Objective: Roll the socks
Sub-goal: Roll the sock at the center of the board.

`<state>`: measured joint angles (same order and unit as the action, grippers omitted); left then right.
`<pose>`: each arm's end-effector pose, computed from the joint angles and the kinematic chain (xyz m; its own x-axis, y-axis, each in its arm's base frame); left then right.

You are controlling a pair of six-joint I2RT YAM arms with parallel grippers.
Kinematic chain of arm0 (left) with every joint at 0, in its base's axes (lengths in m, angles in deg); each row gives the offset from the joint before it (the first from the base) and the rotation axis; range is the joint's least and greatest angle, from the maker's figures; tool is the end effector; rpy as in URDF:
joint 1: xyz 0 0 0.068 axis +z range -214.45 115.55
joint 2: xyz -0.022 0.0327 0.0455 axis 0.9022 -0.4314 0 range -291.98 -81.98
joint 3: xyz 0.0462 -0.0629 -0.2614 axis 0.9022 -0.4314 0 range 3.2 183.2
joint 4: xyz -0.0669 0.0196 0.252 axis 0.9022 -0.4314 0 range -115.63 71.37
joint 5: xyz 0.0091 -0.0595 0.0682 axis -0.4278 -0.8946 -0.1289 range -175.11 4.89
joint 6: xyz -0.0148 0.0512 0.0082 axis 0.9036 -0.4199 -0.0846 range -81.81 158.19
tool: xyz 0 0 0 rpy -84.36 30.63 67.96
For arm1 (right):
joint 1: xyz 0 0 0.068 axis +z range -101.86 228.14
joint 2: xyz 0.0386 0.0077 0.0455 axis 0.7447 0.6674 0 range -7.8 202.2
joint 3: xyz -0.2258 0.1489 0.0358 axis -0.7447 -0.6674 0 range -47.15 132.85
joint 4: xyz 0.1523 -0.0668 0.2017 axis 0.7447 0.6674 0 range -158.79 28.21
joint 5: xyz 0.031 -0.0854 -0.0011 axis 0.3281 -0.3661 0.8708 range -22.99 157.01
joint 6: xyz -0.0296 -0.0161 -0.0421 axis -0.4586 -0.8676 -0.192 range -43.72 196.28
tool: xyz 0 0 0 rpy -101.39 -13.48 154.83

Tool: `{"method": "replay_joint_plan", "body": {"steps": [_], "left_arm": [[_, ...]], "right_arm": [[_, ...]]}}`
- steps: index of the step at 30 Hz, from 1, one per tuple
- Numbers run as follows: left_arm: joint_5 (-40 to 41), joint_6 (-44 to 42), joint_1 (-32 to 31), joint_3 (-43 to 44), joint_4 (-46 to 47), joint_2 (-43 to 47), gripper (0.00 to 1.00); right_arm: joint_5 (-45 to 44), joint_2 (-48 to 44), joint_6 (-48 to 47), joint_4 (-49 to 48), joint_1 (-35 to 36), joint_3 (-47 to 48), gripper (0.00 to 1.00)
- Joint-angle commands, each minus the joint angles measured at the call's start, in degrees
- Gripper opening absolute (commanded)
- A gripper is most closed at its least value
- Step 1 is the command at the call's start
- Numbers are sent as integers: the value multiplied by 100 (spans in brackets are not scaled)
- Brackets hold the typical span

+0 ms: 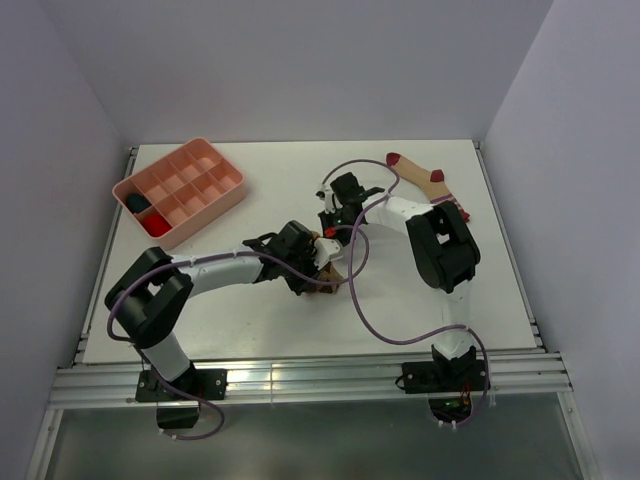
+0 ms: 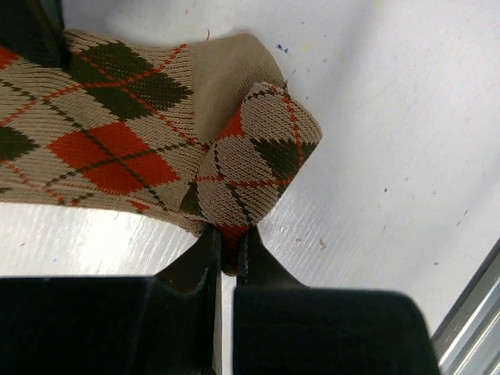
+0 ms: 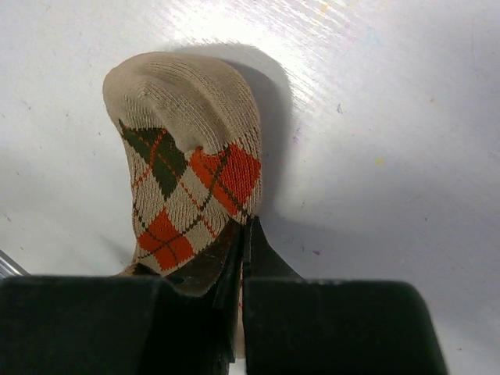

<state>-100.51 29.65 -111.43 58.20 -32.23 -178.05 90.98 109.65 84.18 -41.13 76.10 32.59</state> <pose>0.2215 -0.2511 0.1719 -0.4303 0.6708 -0.6040 0.8833 0.4509 -0.1285 0.3611 0.2082 0.1486 -0.8747 -0.3222 -0.3619 -0.4622 0.7794 0.4231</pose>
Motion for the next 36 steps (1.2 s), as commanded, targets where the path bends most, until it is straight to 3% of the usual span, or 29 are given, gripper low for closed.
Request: {"method": "replay_joint_plan", "body": {"steps": [1,13,18,20,24,31,36], "left_arm": [[-534,317,-13,300,-704,-306,1],[-1122,564,356,862,-634,-1228,1],[-1457,195,576,1433,-1213,-1747,1],[-1623,54,699,1557,-1390,-1959,1],[-2001,-166,883,1829,-1794,-2249,1],[-2450,-149,1270,2040,-2190,-2600,1],[-2512,-218,1385,2619,-2787,-2917,1]], "right_arm": [[-779,-143,115,-305,-195,-73,2],[-1052,-337,642,-463,-634,-372,10],[-1043,-503,678,-630,-740,-477,31],[-1069,-819,660,-779,-757,-688,42],[-1349,-1557,616,-1218,-766,-1197,53],[-1808,-3251,792,-1957,-880,-2629,56],[-1036,-4202,625,-2957,-820,-3825,54]]}}
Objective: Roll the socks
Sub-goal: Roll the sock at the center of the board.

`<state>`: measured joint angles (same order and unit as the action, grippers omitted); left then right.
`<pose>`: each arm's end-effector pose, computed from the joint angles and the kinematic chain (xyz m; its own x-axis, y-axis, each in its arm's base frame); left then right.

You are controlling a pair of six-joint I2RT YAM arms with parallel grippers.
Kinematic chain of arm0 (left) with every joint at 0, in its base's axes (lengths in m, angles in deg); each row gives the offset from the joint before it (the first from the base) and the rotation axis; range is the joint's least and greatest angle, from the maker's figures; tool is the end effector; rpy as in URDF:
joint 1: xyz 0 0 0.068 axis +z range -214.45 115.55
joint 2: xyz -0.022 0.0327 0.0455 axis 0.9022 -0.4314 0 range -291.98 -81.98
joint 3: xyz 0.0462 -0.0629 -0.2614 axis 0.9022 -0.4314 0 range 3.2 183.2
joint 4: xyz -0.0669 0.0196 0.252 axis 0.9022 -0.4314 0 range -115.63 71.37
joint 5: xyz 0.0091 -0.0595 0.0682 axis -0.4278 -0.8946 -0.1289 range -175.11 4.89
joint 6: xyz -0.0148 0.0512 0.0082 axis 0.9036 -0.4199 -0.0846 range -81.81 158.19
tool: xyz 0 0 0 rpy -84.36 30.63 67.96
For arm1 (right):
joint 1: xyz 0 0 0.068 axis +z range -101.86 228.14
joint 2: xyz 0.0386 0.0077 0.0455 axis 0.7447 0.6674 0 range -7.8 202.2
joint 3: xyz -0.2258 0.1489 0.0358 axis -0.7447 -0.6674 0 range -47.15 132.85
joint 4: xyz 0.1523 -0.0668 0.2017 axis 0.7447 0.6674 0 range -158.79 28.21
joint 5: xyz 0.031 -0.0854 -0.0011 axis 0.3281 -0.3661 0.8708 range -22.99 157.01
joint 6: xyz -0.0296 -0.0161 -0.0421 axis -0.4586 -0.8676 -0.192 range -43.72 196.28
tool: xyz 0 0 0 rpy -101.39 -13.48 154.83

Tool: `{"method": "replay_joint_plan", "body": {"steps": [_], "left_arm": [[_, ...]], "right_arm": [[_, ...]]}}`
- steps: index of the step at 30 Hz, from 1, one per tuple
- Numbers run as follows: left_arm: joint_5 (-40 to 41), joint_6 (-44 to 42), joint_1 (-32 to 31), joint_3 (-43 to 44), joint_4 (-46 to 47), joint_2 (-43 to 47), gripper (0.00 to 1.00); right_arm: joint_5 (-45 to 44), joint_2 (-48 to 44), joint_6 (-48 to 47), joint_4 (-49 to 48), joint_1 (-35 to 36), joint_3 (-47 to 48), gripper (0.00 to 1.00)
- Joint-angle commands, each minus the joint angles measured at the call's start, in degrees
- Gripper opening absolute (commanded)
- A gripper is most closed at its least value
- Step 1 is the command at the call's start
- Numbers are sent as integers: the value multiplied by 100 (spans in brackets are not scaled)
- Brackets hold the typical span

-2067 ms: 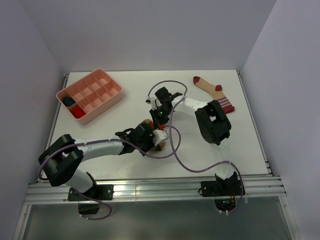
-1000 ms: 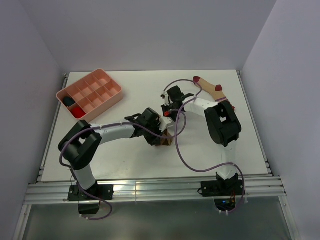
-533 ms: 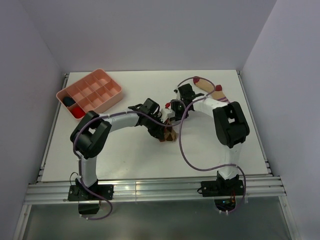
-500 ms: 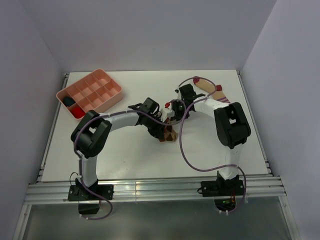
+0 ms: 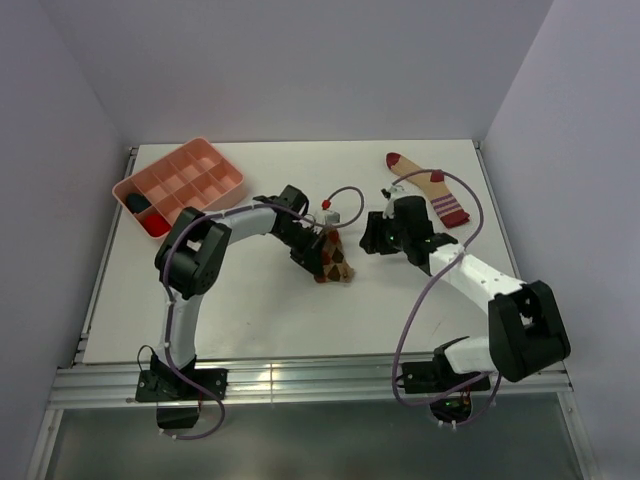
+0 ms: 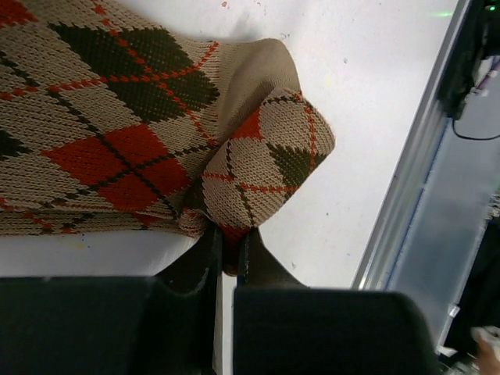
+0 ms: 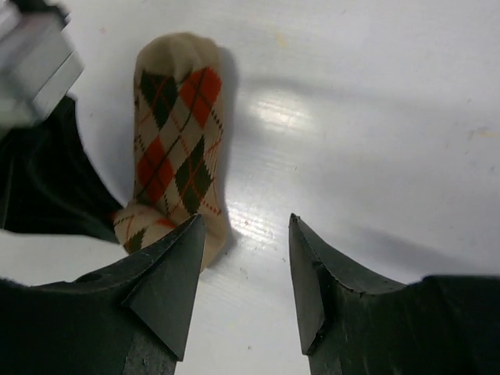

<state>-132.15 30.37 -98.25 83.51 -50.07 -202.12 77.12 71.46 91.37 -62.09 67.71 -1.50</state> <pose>0.3268 -0.2501 0.1378 -0.7016 0.5812 -0.4124 0.6761 0.3599 -0.6430 0.2722 0.1035 0.2167 -0.7073 0.0205 -0.7066 -0.2815 0.9087 0.3081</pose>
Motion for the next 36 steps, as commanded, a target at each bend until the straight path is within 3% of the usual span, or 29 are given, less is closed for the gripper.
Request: {"method": "replay_joint_plan", "body": {"steps": [1,13,20,36], "left_arm": [[670,-334,84,212,-1117,-650,1],[864,-818,111,1223,-2234,-1205,1],[978,-1002,119,1583,-2612,-1521,1],[1013,-1275,216,2217,-3210,-1978,1]], "right_arm": [[421,-586,-129,-950,55,-625,54],[-325,-623,-1210,-749,1672,-672,62],[-1309,-263,-2299,-2,2568,-267,66],[-2900,765,-3653,455,3685,243,67]]}}
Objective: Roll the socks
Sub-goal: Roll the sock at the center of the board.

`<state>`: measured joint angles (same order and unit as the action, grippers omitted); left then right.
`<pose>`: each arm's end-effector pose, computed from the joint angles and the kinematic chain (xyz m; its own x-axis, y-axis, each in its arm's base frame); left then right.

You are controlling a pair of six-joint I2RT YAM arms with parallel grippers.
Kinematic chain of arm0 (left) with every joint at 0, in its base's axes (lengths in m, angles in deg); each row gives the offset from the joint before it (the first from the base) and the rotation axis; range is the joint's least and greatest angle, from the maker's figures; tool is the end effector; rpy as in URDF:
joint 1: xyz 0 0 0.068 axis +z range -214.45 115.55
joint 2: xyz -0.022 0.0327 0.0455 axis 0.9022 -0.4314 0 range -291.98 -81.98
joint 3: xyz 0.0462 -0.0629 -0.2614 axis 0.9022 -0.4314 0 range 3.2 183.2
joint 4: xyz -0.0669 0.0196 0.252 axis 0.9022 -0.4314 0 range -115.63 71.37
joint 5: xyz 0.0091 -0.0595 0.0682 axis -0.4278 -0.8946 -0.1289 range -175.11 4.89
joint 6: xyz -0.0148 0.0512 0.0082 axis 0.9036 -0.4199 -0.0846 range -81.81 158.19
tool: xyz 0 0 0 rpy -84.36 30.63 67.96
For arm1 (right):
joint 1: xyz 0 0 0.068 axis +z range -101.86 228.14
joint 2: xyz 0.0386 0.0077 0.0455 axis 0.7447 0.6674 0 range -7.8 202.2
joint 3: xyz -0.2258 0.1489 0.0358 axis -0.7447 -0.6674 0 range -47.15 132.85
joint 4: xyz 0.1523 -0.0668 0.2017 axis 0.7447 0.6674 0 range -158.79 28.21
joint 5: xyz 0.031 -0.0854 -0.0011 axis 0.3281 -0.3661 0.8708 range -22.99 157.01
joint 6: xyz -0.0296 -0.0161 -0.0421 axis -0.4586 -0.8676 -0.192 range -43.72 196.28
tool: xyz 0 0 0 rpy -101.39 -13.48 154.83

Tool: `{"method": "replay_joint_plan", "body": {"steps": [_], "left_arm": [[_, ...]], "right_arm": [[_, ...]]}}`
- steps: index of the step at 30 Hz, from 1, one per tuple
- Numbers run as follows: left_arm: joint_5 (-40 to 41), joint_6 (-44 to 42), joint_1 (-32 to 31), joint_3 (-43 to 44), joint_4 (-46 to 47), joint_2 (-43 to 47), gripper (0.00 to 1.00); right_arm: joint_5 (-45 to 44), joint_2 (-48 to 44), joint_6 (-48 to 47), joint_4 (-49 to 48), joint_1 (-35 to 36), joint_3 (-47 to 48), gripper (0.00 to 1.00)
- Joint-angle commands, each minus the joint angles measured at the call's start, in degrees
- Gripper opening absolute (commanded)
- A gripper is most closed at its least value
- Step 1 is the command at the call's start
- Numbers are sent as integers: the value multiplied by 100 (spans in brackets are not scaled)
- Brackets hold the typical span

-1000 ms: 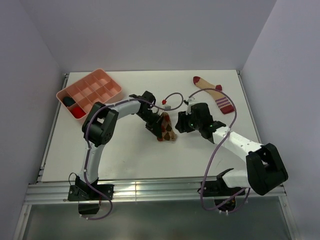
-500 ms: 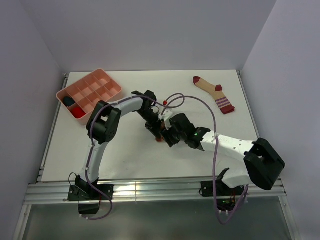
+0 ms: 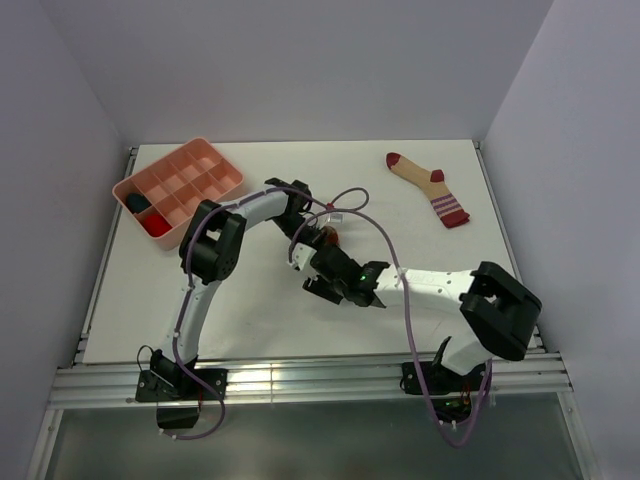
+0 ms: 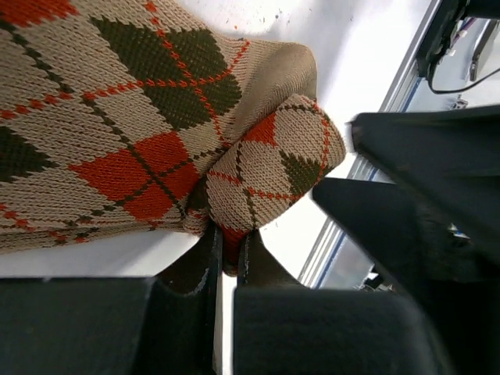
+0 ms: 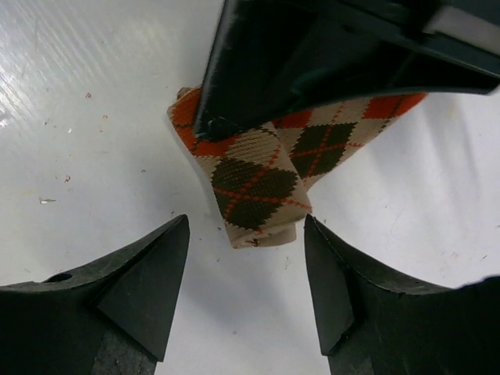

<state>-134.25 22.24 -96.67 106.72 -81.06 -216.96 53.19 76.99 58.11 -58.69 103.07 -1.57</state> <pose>0.3582 -0.2575 0.1264 -0.7277 0.6711 -0.1420 0.5255 0.4123 -0.7442 0.1761 0.2362 0.1857 -0.1940 -0.8035 -0.5629 -0.8060 0.4576 -0.3754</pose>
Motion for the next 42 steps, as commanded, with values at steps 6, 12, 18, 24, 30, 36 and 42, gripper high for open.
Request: {"method": "replay_joint_plan", "body": {"steps": [6,12,18,24,30,36,42], "left_arm": [[1206,-532,76,-113,-146,-556,1],[1276,-620,94,27,-339,-687,1],[1328,-638,138,150,-427,-802,1],[1460,-656,190,238,-533,-872,1],[1460,-699,278,370,-594,-916,1],[1461,-726,305,467,-656,-1004,1],[1460,-770,314,449,-682,-987,1]], "right_arm": [[-753,564,-529,-61,245,223,65],[-1034,837,-608,-500,307,118,62],[-1201,714,-705,-695,421,56,62],[-1210,494,-854,-554,474,135,62],[-1228,696,-907,-484,623,284,62],[-1342,820,-1083,-466,790,381,62],[-1334,1109,-1259,-413,861,583,62]]}}
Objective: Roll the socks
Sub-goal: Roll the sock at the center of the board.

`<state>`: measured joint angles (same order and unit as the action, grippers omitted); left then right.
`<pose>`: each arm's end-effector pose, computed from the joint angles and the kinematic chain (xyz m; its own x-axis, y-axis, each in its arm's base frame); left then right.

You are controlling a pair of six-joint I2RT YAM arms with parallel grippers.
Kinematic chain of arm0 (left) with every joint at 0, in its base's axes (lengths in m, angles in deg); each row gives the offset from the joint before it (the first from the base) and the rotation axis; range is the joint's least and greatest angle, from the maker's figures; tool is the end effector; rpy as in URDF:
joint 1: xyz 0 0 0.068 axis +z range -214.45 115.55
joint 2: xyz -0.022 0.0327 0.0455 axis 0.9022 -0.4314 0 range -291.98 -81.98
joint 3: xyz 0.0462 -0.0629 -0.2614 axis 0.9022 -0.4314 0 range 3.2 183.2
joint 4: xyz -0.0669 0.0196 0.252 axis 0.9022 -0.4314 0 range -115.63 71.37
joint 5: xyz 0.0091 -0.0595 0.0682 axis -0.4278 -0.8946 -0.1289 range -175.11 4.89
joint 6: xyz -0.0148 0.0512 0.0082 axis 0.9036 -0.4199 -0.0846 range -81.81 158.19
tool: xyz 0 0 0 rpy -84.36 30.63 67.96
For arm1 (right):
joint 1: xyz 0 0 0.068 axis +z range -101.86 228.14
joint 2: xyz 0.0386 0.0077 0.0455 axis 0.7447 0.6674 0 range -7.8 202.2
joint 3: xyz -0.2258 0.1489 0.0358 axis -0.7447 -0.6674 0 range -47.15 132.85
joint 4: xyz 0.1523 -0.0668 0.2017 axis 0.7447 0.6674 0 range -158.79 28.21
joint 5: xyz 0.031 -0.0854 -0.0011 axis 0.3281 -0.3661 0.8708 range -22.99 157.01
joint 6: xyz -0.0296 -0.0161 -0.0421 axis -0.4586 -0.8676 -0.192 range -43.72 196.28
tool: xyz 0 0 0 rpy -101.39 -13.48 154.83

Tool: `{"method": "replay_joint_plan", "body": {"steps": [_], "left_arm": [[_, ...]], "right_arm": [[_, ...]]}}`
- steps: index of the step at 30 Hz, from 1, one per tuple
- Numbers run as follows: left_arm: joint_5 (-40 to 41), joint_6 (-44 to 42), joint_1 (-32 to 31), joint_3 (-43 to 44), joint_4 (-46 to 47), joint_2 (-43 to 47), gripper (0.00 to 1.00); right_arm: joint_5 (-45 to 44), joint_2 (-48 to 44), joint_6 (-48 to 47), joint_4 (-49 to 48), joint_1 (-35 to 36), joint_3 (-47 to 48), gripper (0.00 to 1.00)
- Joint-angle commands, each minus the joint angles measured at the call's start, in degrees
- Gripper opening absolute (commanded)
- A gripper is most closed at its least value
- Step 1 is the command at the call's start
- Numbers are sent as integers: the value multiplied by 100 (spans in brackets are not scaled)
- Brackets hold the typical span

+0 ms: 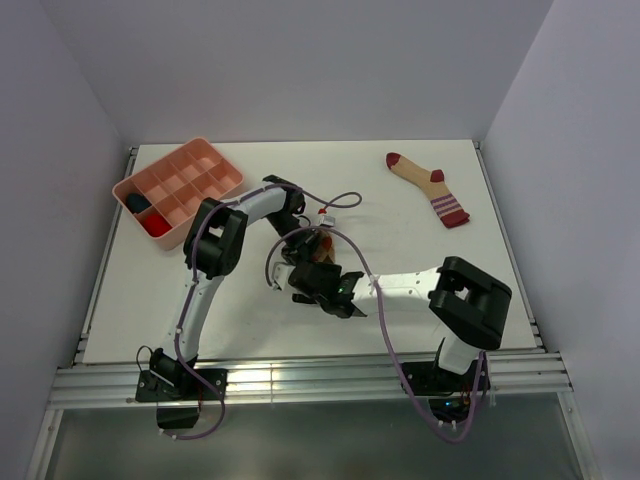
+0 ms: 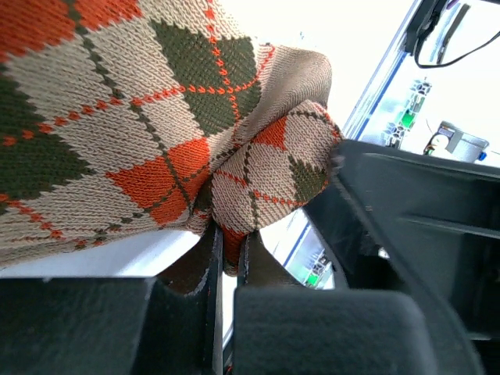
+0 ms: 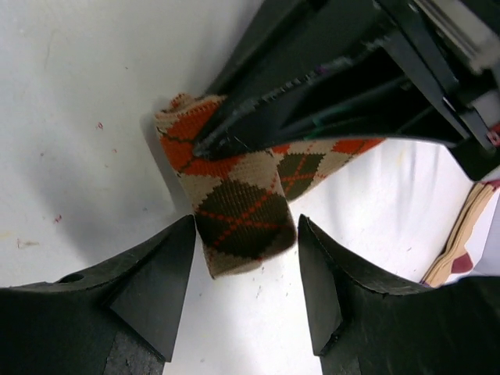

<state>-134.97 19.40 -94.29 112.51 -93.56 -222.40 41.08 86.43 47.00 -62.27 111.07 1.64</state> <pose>0.3659 -0.2412 0.1133 -0.7449 0.6667 0.0250 0.3987 0.4749 -0.7846 0.1591 0.2773 0.1609 0.0191 -0.9293 -0.3689 -0.7669 0.2231 -0.6017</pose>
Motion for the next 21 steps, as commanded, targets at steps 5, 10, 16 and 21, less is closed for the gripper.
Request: {"method": "replay_joint_plan", "body": {"steps": [5,10,16,21], "left_arm": [[1533,-495,110,-95,568,-425,1],[1524,-521,119,-69,559,-451,1],[1576,-477,119,-68,751,-294,5],[1839,-117,181,-541,1716,373,28]], "right_arm": [[-8,429,-140,-64,69,280,61],[88,605,-96,-63,61,245,43],[439,710,-69,164,61,437,0],[992,833,-17,682,-18,710,0]]}}
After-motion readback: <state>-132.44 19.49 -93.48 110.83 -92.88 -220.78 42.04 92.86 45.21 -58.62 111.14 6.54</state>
